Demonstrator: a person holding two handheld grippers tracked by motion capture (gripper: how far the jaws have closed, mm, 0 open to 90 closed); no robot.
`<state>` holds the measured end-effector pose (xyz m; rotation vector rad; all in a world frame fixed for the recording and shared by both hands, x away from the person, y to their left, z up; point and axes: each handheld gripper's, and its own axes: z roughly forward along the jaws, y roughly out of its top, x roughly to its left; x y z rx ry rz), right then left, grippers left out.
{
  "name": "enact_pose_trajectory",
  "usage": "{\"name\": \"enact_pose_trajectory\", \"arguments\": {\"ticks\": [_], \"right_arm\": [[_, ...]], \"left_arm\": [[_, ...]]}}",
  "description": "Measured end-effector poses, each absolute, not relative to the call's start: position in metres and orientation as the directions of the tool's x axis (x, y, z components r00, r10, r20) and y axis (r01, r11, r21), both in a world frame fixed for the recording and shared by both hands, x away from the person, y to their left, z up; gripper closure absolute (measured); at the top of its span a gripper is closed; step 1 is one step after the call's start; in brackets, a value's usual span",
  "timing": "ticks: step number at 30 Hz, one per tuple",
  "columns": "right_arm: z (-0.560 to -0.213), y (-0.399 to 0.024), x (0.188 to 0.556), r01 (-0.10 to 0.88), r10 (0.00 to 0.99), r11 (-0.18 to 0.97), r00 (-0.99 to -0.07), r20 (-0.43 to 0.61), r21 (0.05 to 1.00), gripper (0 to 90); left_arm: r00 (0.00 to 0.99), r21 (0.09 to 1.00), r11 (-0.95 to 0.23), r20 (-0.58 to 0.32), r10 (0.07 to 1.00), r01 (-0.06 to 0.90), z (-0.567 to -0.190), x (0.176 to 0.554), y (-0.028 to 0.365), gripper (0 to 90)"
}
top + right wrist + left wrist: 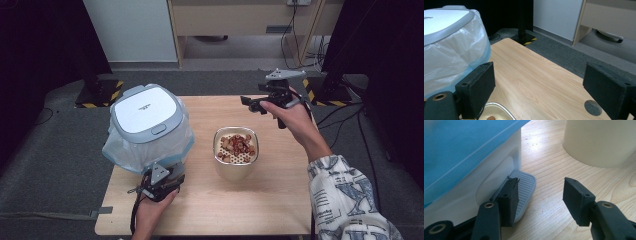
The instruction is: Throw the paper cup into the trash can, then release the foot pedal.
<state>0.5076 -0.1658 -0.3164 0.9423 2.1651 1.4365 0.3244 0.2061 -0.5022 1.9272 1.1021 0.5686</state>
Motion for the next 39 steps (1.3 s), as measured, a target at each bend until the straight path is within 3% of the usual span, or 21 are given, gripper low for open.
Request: {"name": "enact_pose_trajectory", "arguments": {"ticks": [39], "right_arm": [[-0.34, -0.238, 0.498, 0.385, 0.804, 0.171, -0.586, 0.098, 0.907, 8.0]], "left_arm": [[0.505, 0.834, -0.26, -0.026, 0.863, 0.487, -0.501, 0.325, 0.209, 45.5]]}}
